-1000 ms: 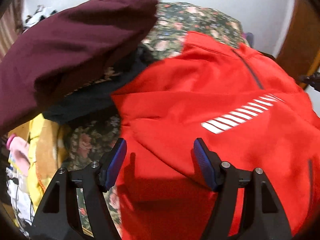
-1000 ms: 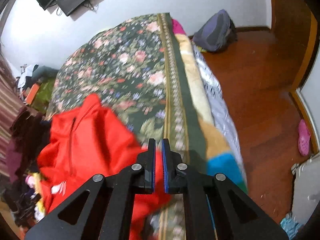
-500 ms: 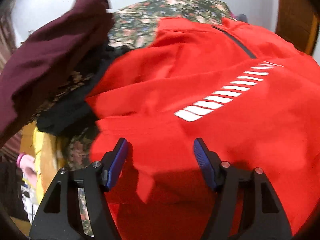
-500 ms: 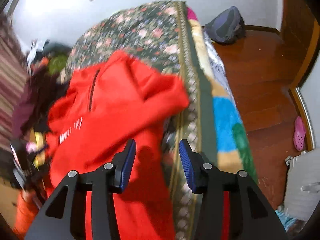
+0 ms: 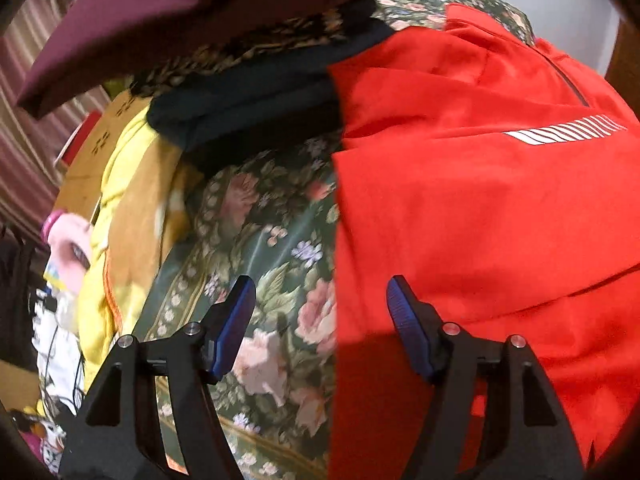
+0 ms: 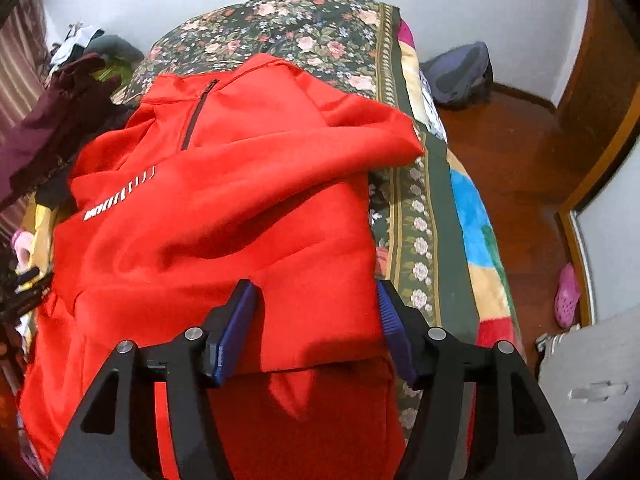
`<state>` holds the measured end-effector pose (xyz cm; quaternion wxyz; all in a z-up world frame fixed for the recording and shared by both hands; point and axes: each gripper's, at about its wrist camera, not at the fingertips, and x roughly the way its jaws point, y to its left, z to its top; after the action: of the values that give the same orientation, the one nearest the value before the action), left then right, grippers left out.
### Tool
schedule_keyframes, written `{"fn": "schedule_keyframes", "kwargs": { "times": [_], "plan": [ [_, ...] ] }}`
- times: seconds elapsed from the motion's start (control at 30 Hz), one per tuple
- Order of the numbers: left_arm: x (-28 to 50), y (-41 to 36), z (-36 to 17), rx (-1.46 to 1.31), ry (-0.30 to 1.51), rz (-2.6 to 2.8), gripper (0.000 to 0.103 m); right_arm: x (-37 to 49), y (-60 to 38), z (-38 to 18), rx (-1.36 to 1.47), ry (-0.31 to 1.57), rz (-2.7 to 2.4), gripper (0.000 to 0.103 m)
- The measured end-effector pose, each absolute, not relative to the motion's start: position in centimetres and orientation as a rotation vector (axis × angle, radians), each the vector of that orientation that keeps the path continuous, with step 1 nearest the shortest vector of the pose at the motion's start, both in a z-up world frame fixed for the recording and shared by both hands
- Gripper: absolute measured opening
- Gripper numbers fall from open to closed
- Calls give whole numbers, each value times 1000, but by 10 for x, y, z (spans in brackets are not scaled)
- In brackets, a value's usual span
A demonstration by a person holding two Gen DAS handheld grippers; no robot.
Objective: Fold large clothes
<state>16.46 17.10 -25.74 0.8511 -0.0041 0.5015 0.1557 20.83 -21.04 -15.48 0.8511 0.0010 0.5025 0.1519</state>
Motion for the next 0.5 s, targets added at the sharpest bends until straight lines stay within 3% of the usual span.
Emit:
{"fn": "schedule_keyframes", "kwargs": {
  "times": [0.17, 0.5],
  "plan": [
    [167, 168, -234, -8, 1015, 300, 68, 205, -211, -138, 7, 1055, 334, 58],
    [226, 111, -158, 57, 816, 82, 70, 232, -198, -77, -17, 874, 400, 58]
  ]
}}
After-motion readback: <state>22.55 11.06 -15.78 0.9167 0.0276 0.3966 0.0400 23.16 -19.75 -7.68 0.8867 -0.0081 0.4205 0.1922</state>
